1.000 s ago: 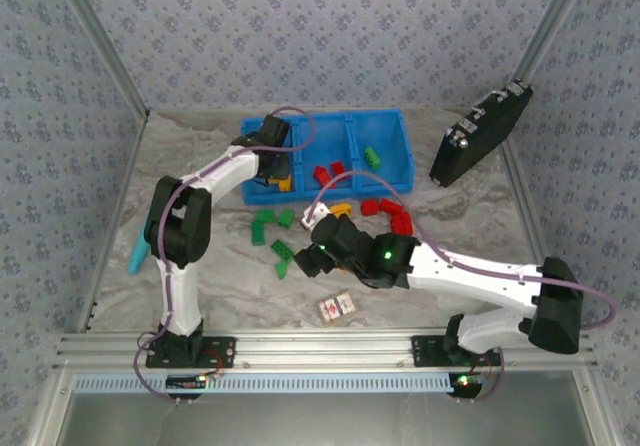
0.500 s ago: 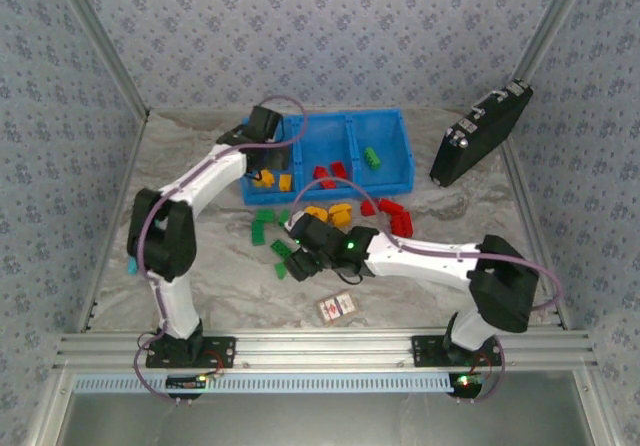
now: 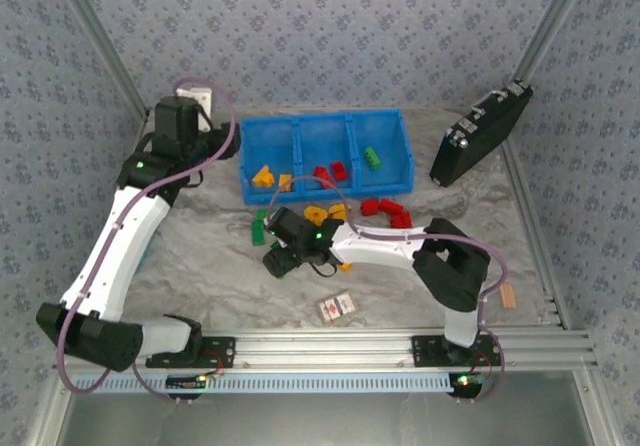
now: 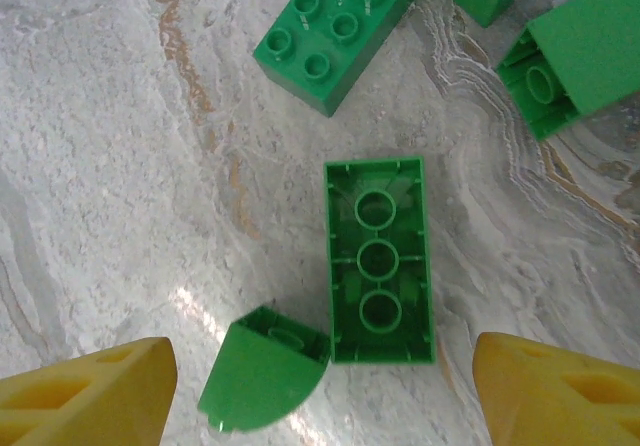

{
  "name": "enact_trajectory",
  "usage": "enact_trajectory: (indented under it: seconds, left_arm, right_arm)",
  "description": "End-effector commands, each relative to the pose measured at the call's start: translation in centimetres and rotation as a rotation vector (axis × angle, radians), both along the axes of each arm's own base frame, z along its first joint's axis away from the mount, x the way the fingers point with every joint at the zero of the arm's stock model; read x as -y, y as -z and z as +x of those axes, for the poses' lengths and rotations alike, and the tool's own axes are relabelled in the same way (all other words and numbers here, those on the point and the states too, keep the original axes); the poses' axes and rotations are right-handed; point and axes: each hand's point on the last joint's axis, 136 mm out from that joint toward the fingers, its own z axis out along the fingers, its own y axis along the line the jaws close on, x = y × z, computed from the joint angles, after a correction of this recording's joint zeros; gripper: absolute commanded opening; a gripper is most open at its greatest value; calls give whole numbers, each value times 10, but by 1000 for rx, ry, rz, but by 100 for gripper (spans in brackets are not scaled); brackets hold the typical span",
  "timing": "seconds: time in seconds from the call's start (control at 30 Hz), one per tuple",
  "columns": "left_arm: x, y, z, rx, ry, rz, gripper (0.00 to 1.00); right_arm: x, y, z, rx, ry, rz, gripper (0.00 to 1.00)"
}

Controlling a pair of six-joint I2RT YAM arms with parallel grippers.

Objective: Sort the legos into containers by color
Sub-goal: Pick up the lego from the center of the table.

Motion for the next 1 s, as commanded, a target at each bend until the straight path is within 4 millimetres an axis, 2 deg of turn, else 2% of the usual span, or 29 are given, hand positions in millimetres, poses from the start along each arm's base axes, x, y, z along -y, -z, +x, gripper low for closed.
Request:
enact_trajectory:
  seconds: [0.0, 0.1, 0.3, 0.43, 0.57, 0.8, 0.97]
  left_arm:
    - [-9, 8, -29, -45, 33, 32, 74]
    - [-22, 6, -46, -46, 16, 35, 74]
    - [-28, -7, -68, -7, 27, 15, 75]
    - [-31, 1, -71, -28, 26, 35, 76]
    - [-25, 7, -72, -34, 59, 18, 74]
    - [-21, 24, -85, -69, 114, 32, 73]
    - [-11, 45, -97, -109, 178, -5, 72]
  right_arm:
    - [-9, 3, 8, -29, 22, 6, 80]
    - [-7, 12, 18, -15, 56, -52, 79]
    - [-5, 36, 31, -30, 91, -147, 74]
    - [0, 46, 35, -53, 116, -177, 67]
    - [5, 51, 39, -76, 128, -158, 57]
    - [16, 59, 39, -86, 133, -190, 33]
    - [29, 52, 43, -84, 148, -185, 28]
